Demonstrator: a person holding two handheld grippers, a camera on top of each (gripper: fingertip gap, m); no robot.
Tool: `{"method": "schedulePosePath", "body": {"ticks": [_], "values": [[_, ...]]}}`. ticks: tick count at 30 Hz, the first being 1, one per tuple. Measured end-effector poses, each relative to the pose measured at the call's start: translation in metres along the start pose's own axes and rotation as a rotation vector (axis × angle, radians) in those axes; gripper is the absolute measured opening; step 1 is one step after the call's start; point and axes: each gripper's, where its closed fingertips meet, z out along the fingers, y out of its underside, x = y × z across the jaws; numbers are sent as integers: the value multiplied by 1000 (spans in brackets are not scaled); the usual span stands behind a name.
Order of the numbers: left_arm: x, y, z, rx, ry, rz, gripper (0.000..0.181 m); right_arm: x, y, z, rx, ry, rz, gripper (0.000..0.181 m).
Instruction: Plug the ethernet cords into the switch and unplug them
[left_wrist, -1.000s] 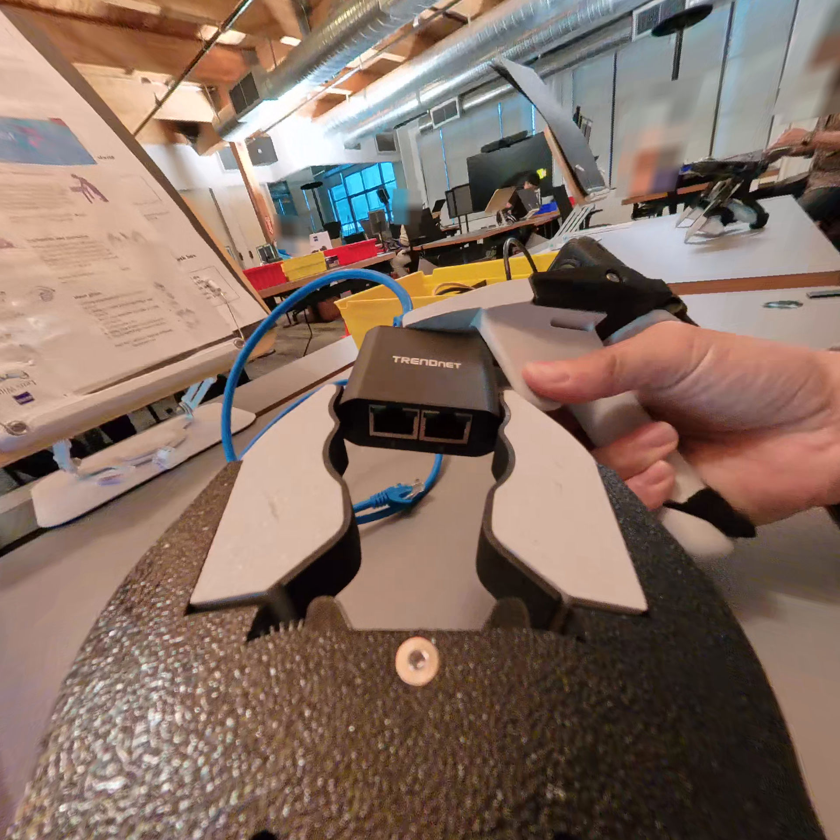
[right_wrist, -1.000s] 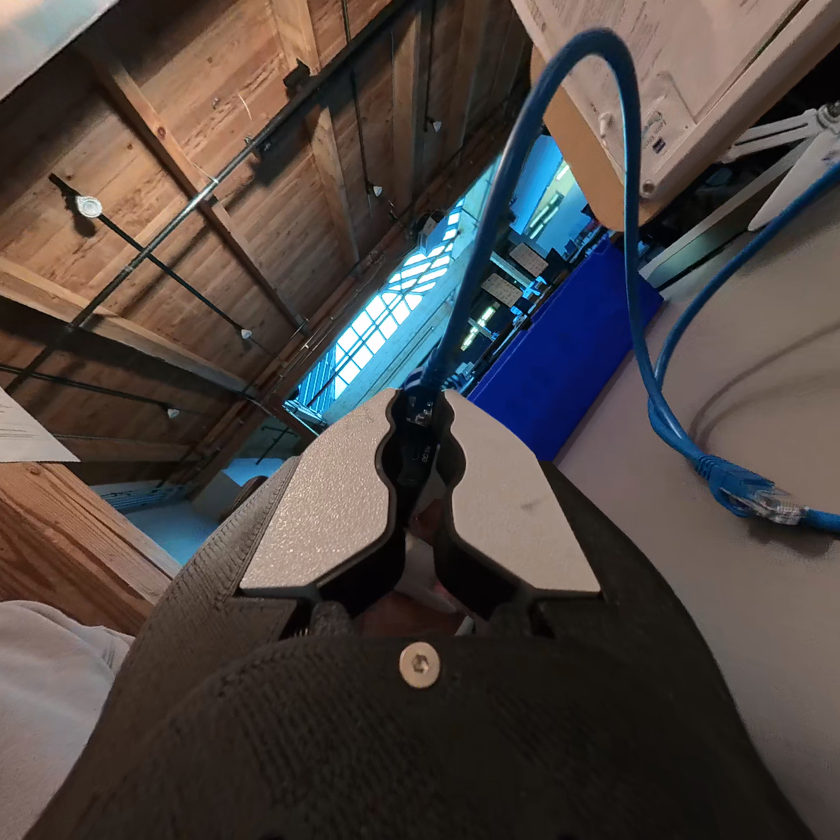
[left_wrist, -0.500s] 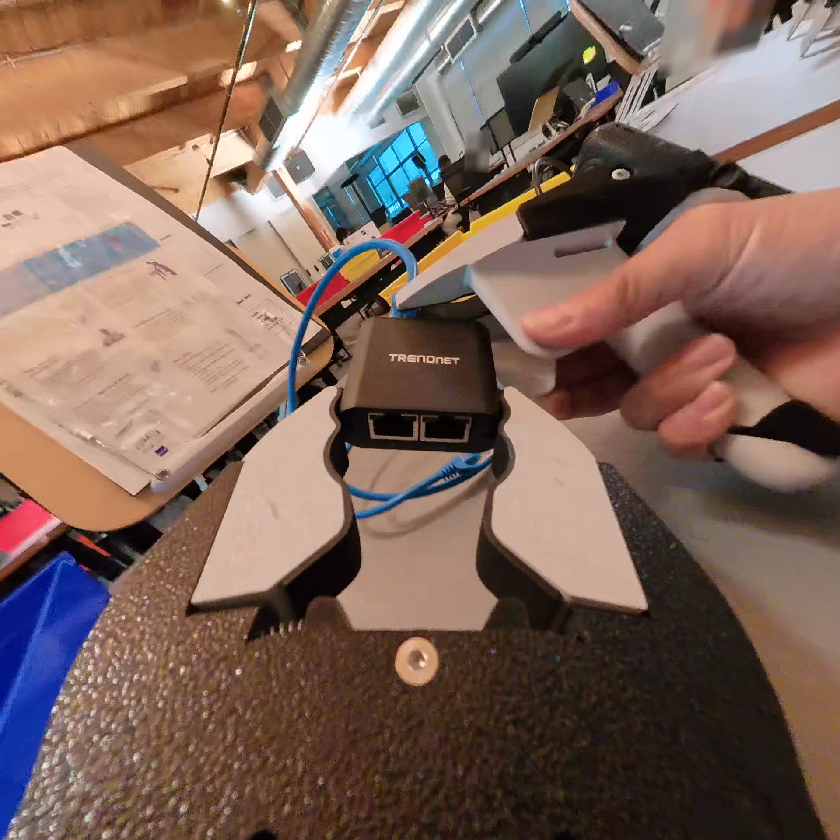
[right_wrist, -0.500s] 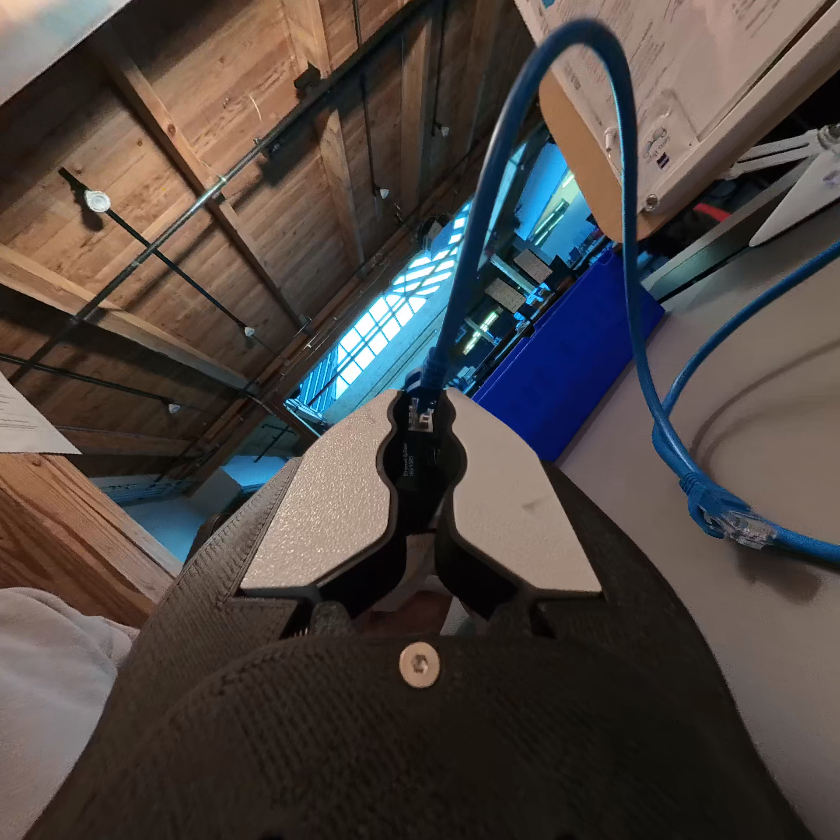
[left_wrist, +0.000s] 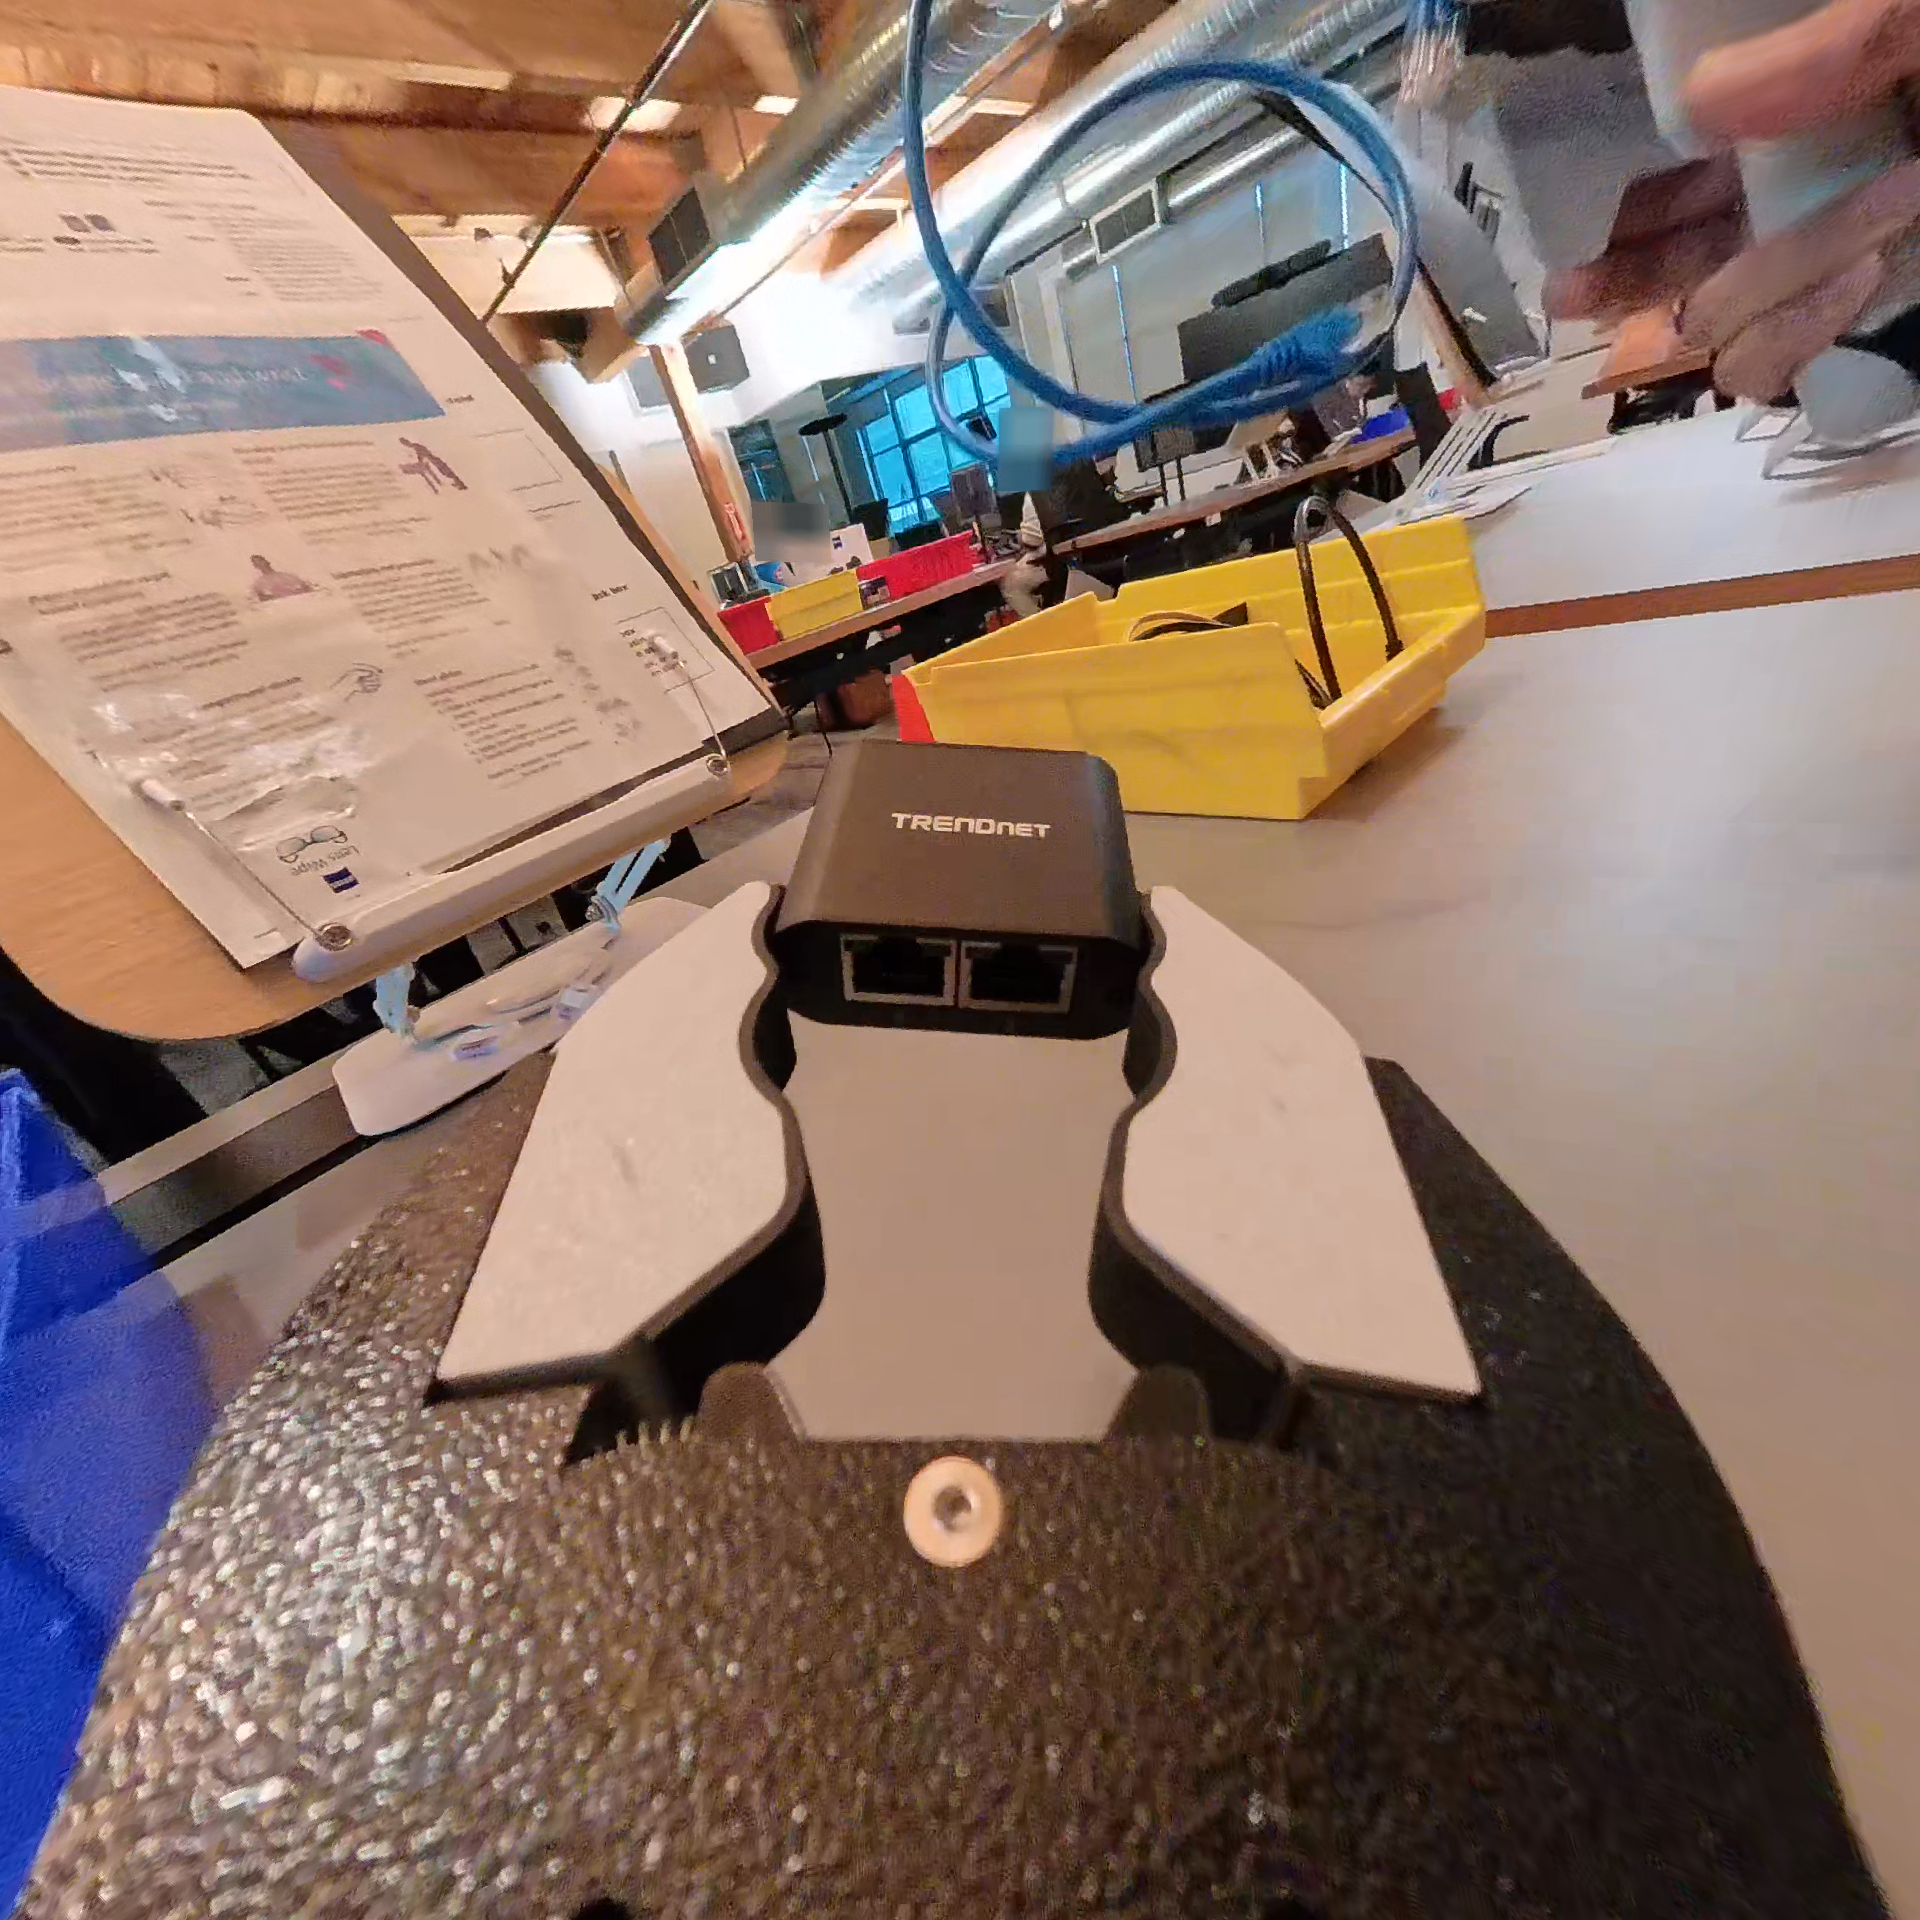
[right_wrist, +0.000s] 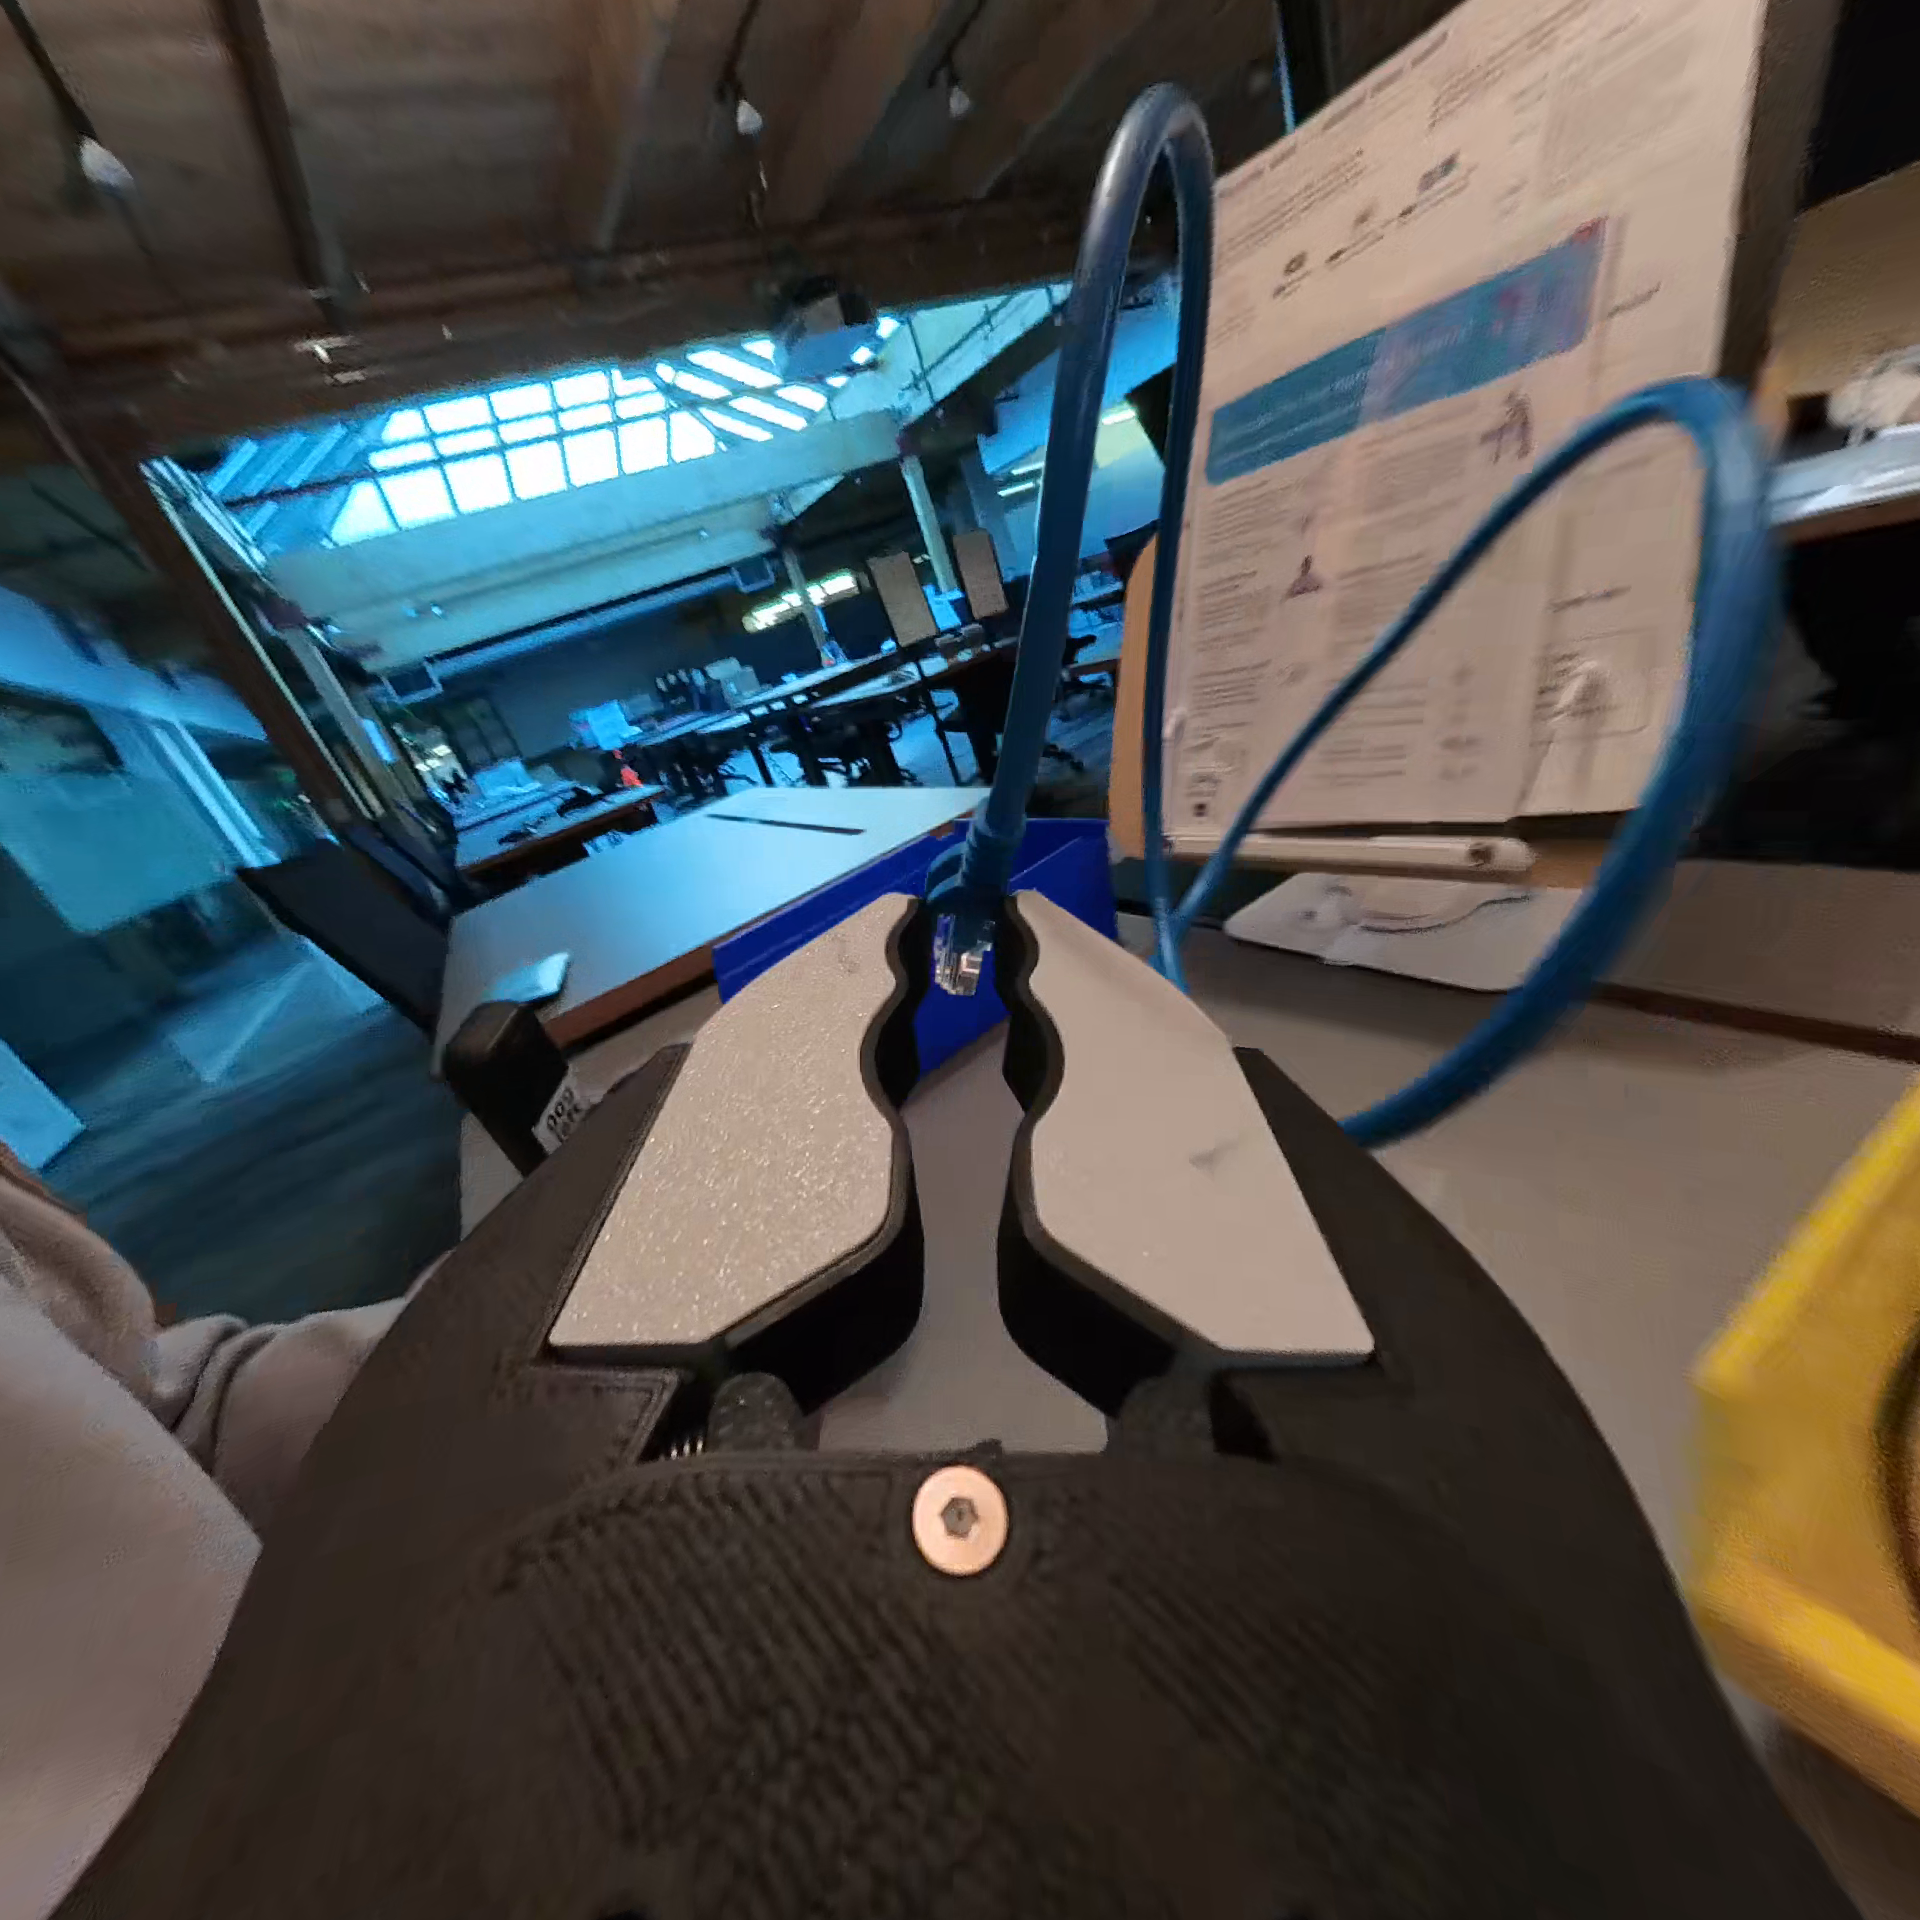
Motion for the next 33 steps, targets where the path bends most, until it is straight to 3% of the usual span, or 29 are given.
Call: {"method": "schedulePosePath", "body": {"ticks": [4,8,17,20,24,30,33], "values": [[8,3,4,-20,30,13,61,27,-28,-39,-142,52,-120,13],[10,4,5,-24,37,15,61,75,-48,-68,-316,114,-265,13],[10,5,6,-28,32,6,61,187,-48,-74,-935,87,-525,13],[10,5,6,-30,34,10,61,207,-41,-77,-1107,46,-528,13],[11,6,7,-35,38,15,61,216,-32,-92,-1260,-15,-384,13],[11,6,7,-32,38,13,61,210,-53,-112,-1289,-29,-103,13],[9,5,7,-26,35,3,61,230,-52,-132,-1389,56,-121,13]]}}
